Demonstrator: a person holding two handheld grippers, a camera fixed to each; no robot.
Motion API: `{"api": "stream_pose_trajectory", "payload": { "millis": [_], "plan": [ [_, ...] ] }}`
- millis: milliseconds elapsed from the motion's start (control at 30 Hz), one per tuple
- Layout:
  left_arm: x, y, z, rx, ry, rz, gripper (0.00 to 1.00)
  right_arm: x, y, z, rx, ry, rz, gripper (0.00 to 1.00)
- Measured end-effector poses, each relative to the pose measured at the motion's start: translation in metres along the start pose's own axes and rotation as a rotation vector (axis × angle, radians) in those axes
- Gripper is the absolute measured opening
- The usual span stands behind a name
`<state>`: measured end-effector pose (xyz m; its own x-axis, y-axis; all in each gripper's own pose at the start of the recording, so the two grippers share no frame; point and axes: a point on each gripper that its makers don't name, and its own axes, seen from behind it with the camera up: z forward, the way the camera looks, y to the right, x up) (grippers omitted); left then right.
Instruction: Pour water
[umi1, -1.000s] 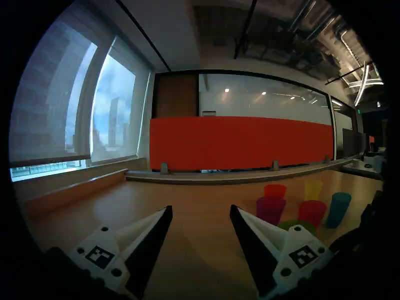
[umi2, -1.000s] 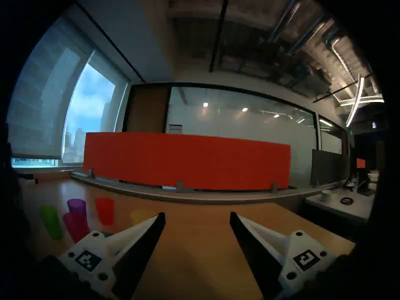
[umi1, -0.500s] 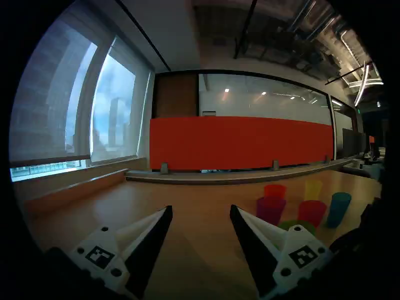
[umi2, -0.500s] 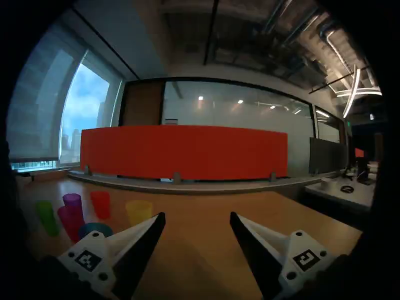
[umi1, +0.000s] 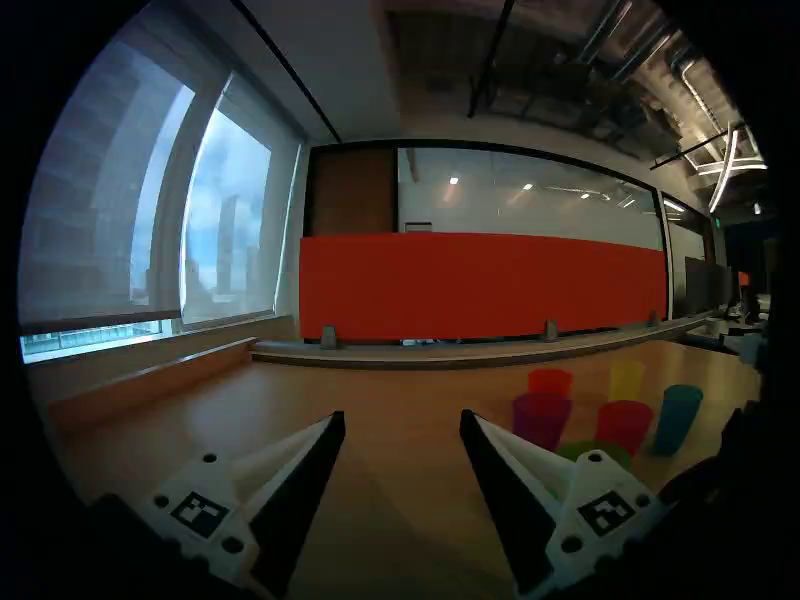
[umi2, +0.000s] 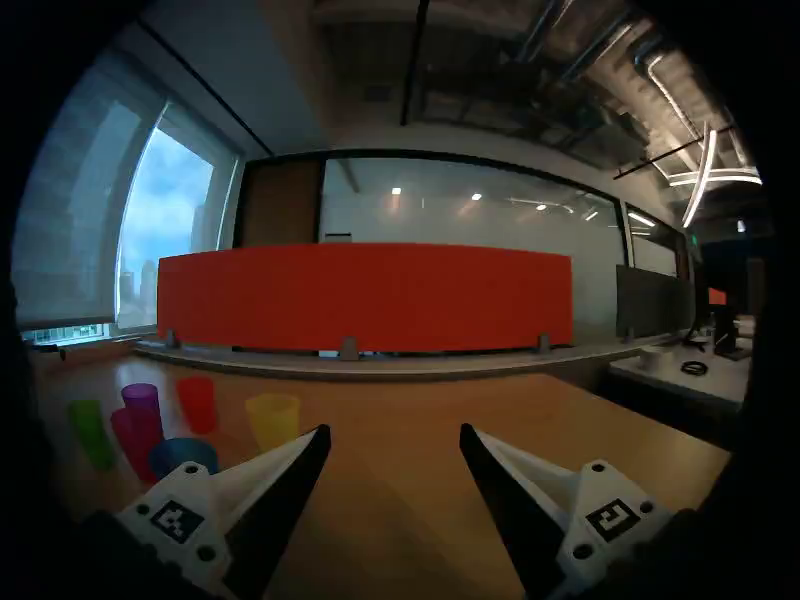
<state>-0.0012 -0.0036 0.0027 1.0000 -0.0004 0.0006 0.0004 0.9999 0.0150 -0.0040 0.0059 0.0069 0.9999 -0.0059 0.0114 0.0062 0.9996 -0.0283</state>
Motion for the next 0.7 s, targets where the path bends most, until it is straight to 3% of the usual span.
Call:
{"api": "stream_pose_trajectory", "payload": {
  "millis": [700],
  "plan": [
    [0.0,0.0001,-0.0003,0.0,0.0,0.0,0.85,0.0022,-0.0017,-0.0052,0.012,0.011,0.005,1.0]
  ]
}}
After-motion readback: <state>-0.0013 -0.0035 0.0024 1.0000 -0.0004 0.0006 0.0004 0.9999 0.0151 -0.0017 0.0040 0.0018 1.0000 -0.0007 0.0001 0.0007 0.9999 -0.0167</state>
